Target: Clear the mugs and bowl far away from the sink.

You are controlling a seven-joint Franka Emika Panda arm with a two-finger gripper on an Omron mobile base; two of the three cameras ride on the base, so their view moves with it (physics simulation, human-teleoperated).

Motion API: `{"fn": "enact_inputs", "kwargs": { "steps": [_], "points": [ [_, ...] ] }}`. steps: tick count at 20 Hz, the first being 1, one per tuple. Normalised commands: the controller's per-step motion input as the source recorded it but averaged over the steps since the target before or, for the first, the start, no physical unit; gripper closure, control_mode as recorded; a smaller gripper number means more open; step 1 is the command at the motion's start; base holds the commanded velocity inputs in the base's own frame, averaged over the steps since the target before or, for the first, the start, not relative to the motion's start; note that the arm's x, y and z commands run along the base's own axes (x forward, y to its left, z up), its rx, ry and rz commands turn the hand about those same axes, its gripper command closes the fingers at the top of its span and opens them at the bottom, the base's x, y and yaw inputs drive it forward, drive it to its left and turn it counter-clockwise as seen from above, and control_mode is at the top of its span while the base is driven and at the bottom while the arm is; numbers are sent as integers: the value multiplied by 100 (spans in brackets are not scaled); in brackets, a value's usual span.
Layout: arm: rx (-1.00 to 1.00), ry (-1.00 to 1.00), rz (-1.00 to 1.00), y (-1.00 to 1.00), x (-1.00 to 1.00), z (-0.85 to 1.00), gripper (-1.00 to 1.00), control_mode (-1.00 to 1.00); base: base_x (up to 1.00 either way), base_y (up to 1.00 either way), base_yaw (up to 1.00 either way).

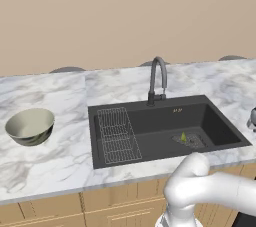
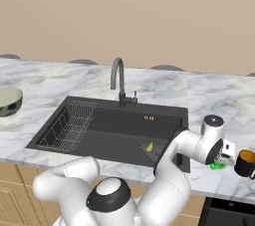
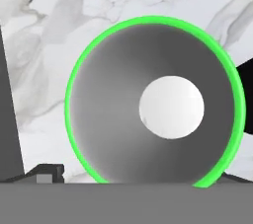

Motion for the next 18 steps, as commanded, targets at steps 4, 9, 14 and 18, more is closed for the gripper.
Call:
{"fn": "enact_inputs", "kwargs": {
  "steps": [4, 9, 14, 18],
  "points": [
    [0, -7, 0, -56, 8, -6, -100, -100, 0, 0, 0],
    [0, -1, 0, -34, 23, -11, 100, -100, 0, 0, 0],
    [0, 6, 0, -5, 30, -18, 100, -100, 0, 0, 0],
    [0, 17, 0, 0, 18, -2, 100, -100, 0, 0, 0]
  ]
}}
